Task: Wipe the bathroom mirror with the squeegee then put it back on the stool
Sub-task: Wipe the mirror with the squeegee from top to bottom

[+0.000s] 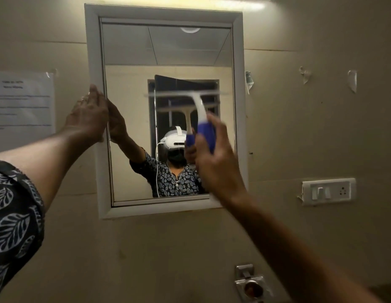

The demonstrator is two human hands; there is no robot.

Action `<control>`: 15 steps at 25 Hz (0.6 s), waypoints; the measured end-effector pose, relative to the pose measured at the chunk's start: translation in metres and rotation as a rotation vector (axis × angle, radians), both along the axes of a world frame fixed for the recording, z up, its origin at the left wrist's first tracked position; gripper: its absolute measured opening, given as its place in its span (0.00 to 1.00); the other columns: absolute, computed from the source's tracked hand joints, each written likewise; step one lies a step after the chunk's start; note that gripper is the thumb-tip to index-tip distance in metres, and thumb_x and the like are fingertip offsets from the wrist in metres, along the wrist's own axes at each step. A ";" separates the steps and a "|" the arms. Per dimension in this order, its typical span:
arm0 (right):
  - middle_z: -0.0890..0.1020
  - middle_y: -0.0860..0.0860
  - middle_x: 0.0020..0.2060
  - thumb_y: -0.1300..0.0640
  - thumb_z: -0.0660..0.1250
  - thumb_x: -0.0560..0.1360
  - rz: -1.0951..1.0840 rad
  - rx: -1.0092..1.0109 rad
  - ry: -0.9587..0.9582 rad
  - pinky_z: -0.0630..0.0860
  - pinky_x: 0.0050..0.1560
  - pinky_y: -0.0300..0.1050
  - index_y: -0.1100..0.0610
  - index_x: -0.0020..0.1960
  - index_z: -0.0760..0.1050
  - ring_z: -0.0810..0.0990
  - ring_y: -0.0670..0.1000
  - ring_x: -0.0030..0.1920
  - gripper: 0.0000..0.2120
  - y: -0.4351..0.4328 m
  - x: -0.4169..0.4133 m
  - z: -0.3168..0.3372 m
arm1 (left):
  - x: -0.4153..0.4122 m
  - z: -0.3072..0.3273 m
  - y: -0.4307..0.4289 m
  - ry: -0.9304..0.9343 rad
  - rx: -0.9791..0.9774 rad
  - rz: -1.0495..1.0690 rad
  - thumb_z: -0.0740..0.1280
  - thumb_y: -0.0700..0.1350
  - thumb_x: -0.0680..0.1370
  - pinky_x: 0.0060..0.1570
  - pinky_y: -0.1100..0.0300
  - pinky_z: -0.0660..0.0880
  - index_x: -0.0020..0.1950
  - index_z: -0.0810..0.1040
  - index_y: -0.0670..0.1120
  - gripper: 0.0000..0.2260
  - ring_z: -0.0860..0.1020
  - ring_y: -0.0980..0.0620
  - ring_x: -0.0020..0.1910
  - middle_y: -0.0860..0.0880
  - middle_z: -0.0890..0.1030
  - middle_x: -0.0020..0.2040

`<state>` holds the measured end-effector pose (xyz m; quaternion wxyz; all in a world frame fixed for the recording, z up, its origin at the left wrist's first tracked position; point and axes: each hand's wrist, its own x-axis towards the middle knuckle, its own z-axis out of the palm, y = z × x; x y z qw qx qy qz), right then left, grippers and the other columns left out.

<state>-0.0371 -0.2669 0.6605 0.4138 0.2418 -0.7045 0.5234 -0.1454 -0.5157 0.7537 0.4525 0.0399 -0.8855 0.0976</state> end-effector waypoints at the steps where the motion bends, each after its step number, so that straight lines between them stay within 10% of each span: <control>1: 0.75 0.55 0.43 0.56 0.55 0.80 -0.005 0.001 0.038 0.81 0.39 0.60 0.49 0.71 0.56 0.80 0.60 0.40 0.20 -0.001 -0.007 0.032 | -0.001 0.000 -0.001 0.000 0.000 0.001 0.75 0.32 0.66 0.73 0.46 0.57 0.77 0.47 0.35 0.48 0.54 0.35 0.75 0.35 0.46 0.77; 7: 0.77 0.57 0.53 0.57 0.55 0.80 -0.127 0.055 0.112 0.80 0.44 0.51 0.52 0.69 0.59 0.79 0.56 0.44 0.17 -0.025 -0.047 0.149 | -0.005 0.000 -0.004 0.001 -0.006 0.018 0.76 0.33 0.66 0.73 0.46 0.57 0.77 0.47 0.36 0.49 0.54 0.35 0.75 0.36 0.46 0.77; 15: 0.74 0.54 0.43 0.54 0.54 0.81 -0.112 -0.033 0.103 0.77 0.36 0.45 0.48 0.72 0.54 0.78 0.51 0.37 0.21 -0.046 -0.071 0.045 | -0.005 0.000 -0.004 -0.011 -0.019 0.027 0.76 0.33 0.65 0.72 0.46 0.58 0.77 0.48 0.36 0.49 0.55 0.35 0.75 0.36 0.46 0.77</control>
